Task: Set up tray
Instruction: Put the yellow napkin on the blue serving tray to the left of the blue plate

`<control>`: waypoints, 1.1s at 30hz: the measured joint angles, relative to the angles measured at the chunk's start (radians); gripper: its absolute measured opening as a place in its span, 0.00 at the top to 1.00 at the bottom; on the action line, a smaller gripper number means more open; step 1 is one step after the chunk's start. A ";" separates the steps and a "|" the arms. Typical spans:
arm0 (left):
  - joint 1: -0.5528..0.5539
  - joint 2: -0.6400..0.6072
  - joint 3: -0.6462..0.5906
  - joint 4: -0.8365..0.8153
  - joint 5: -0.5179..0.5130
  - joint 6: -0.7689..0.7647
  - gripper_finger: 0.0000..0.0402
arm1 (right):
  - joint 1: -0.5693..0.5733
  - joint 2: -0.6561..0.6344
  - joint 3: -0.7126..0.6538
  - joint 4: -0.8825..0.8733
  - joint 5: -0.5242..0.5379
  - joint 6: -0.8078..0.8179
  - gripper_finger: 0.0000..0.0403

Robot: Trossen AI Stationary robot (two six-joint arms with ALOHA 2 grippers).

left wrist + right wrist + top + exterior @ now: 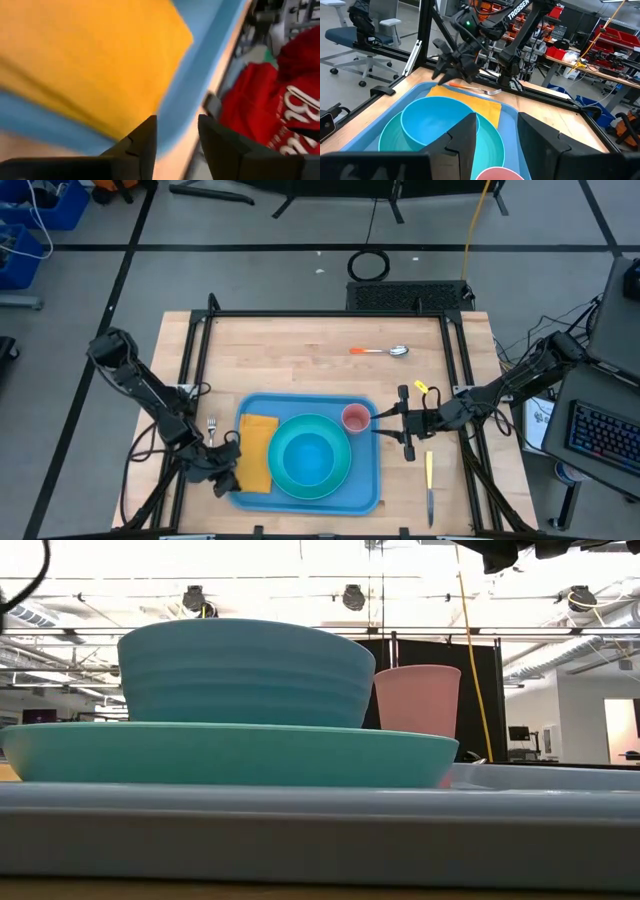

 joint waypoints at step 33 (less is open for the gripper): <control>0.129 0.134 0.002 -0.048 -0.083 0.448 0.99 | 0.000 0.000 0.000 0.000 0.000 0.000 0.67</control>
